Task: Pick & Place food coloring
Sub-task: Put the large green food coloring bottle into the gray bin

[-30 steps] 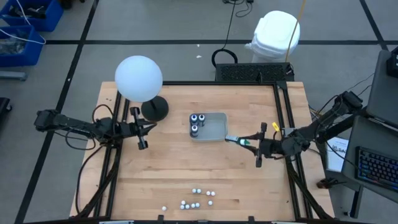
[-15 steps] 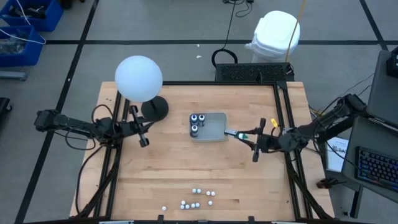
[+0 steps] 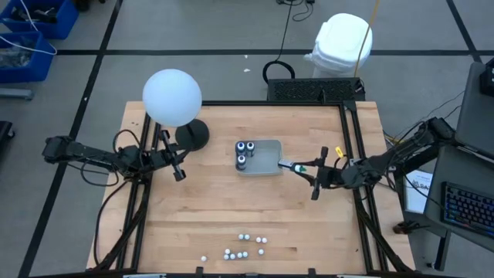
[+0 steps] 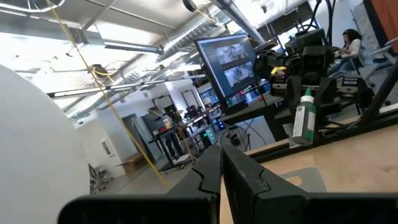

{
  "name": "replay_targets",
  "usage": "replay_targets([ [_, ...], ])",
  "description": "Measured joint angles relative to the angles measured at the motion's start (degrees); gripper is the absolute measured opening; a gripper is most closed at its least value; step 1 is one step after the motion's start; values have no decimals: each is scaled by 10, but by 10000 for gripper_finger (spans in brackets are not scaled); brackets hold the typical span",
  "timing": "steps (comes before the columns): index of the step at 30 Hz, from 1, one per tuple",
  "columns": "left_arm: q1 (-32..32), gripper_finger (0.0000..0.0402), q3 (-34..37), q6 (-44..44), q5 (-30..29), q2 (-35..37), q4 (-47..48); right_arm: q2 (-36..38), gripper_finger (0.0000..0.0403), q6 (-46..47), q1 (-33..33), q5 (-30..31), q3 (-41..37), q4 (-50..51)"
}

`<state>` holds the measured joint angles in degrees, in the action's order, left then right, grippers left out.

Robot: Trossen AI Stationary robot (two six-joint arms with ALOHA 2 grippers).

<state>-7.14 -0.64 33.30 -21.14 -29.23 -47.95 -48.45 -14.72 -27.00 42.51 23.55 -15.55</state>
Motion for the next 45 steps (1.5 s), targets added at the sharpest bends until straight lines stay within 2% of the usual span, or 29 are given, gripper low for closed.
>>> replay_targets([
  [8,0,24,0,-5,1,0,-2,-9,120,5,0,-83,0,2],
  [16,0,24,0,25,1,0,-2,-9,112,1,0,-83,0,2],
  [21,0,24,0,21,1,0,-2,-9,121,-7,0,-83,0,-3],
  [37,0,24,0,7,1,0,-1,-9,116,-10,0,-83,0,-3],
  [45,0,24,0,-4,1,0,-1,-9,120,-39,42,-84,13,-78],
])
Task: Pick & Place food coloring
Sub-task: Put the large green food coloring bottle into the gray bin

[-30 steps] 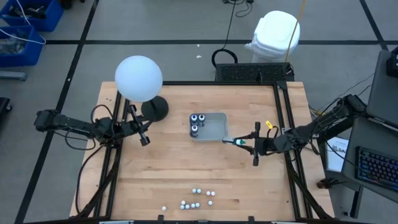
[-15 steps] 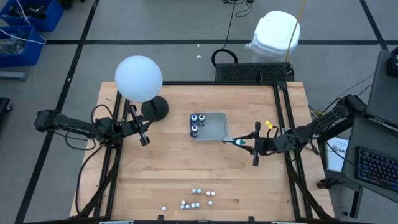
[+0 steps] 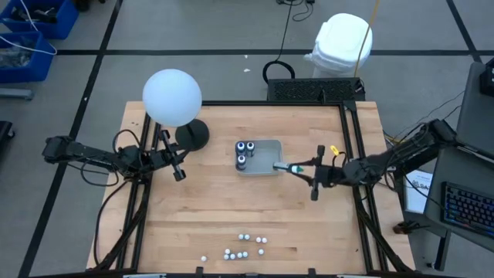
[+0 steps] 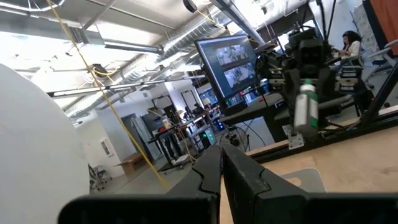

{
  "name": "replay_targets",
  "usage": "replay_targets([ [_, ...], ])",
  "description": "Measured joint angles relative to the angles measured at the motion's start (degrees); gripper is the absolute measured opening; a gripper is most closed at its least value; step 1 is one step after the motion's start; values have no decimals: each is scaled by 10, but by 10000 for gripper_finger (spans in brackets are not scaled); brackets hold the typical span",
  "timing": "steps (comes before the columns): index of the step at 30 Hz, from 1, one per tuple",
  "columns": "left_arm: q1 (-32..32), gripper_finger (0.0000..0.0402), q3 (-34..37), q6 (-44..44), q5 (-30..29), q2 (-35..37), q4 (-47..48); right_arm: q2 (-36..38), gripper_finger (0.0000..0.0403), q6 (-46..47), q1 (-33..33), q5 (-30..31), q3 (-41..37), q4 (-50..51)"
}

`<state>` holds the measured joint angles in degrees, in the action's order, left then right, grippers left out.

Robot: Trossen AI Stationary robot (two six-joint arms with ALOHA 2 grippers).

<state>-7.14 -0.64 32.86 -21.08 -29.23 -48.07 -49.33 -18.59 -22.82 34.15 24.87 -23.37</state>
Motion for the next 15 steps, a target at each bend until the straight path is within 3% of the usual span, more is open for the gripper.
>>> replay_targets([
  [6,0,24,0,-1,0,0,0,-38,112,7,54,-61,86,76],
  [9,0,24,0,1,0,0,0,-82,112,10,79,-101,146,141],
  [15,0,24,0,1,0,0,0,-186,117,38,128,-120,274,284],
])
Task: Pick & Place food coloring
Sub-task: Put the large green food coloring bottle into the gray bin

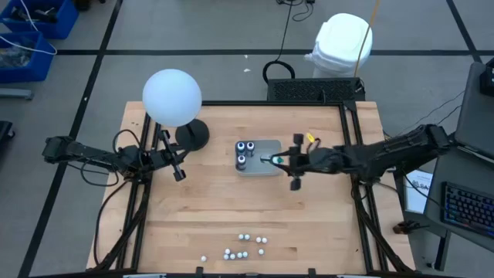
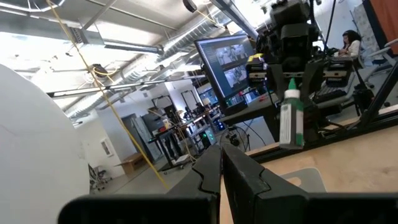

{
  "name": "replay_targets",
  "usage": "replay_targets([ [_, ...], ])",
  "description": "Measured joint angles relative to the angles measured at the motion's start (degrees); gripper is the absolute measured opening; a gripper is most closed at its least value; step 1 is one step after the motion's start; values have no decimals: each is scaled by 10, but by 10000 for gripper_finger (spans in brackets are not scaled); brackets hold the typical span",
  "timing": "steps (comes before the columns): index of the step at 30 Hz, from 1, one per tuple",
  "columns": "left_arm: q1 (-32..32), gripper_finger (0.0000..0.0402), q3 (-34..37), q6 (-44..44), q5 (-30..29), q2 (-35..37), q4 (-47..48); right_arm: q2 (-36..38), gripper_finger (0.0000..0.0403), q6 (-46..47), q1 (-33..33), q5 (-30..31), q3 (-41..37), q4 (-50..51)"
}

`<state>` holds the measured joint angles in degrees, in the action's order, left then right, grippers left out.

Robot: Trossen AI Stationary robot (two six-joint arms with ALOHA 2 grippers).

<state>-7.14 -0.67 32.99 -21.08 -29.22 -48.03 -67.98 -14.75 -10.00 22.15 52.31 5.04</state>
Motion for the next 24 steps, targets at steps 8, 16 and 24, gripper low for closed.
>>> replay_targets([
  [8,0,24,0,-4,0,0,0,-121,118,9,68,-106,113,100],
  [16,0,24,0,-5,0,0,0,-189,116,21,119,-178,130,102],
  [24,0,24,0,-5,0,0,0,-230,116,21,142,-179,130,81],
])
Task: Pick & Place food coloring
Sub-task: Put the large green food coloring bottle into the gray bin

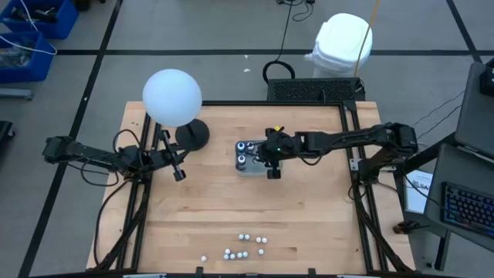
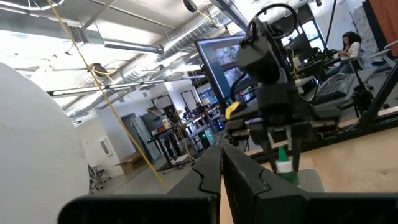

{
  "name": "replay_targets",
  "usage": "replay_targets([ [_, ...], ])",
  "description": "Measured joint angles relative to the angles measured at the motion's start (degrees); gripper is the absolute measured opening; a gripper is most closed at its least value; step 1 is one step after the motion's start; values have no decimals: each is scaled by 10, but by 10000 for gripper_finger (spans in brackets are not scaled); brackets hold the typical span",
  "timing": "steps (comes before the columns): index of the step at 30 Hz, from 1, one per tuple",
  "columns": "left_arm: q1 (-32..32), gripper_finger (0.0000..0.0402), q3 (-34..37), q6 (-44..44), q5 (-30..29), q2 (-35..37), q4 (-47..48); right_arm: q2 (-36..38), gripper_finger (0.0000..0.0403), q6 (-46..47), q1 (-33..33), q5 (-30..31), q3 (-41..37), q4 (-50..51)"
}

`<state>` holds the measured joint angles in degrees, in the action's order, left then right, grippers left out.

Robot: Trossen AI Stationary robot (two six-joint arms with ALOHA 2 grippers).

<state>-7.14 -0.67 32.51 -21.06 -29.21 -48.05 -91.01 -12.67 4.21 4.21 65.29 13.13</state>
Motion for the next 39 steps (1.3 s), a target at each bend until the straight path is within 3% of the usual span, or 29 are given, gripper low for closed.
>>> replay_targets([
  [10,0,24,0,0,0,0,0,-58,118,0,0,-1,0,-26],
  [19,0,24,0,0,0,0,0,-63,119,0,4,-1,0,-53],
  [24,0,24,0,0,0,0,0,-66,115,10,7,-45,0,-54],
  [39,0,24,0,1,-5,0,2,-111,122,10,15,-45,2,-95],
])
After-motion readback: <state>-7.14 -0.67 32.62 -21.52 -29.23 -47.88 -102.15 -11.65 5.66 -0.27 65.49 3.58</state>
